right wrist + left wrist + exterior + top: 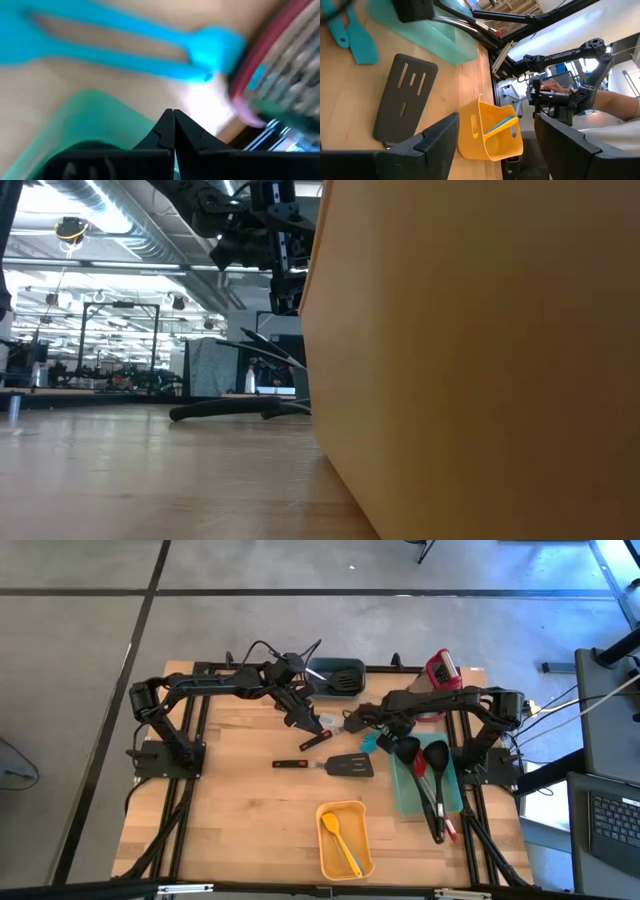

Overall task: Pick & Place Kitchen Items
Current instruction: Adjust the green bin

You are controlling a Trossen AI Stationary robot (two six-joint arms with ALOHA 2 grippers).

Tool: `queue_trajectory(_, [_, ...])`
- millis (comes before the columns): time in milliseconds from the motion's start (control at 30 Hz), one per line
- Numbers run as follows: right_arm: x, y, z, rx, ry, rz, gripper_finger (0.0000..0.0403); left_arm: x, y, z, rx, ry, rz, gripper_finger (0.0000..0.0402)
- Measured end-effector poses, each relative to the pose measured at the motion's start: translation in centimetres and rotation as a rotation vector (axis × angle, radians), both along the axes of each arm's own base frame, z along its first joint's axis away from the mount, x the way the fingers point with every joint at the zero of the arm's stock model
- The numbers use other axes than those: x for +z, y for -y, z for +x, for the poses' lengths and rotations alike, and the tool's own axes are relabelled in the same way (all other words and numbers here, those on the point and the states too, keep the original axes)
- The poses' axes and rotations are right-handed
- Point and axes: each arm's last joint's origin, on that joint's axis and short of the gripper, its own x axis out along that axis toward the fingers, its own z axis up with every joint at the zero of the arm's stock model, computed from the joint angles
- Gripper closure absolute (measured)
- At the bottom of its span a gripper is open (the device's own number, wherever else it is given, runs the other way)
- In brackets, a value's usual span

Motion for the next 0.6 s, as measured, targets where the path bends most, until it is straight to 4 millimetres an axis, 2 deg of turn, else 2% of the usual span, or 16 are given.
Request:
queue_trajectory(400, [0.0,-3.8,0.6,-0.014,0.026,0.053,0.0403,0.0,0.0,0.0,0.0,0.0,0.001,0.0148])
queue_trajectory(600, [0.1,-5.5,0.3,-0.112,-0.007,0.036,0.0403,0.0,0.0,0.0,0.003,0.002,0.007,0.0148])
